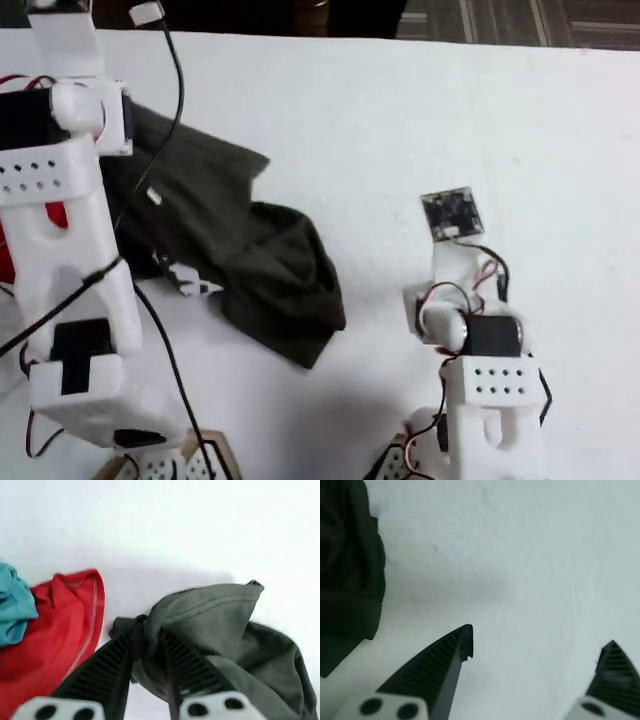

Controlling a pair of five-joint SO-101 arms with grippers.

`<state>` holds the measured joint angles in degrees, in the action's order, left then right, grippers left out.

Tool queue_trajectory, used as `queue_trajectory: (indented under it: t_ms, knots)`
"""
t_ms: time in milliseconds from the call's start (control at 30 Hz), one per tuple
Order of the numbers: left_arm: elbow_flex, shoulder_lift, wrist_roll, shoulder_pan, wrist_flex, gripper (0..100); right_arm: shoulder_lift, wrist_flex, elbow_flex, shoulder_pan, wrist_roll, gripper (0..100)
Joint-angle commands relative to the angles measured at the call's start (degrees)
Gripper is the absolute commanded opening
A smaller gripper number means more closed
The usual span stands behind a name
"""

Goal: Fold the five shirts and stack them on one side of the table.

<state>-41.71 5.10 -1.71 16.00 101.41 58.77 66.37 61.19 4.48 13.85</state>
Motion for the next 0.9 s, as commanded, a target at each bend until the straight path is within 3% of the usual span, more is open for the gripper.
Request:
queue_trajectory:
  t_ms: [0,233,467,867]
  knots:
    - [4.0,-3.3,-0.1,0.7,0.2,3,-5.6,-0.5,-4.0,5.1,-0.1,38.5]
    - [5.9,-0.1,-1.2,9.7,-6.3,3,-24.7,6.5,-14.4,22.0,0.1,38.6]
    - [5.7,6.7,-3.7,14.3,-6.8,3,-28.5,9.9,-19.2,38.8,2.1,38.5]
    - [5.6,7.9,-3.8,15.5,-6.9,3,-29.1,9.5,-17.2,52.7,6.4,38.4]
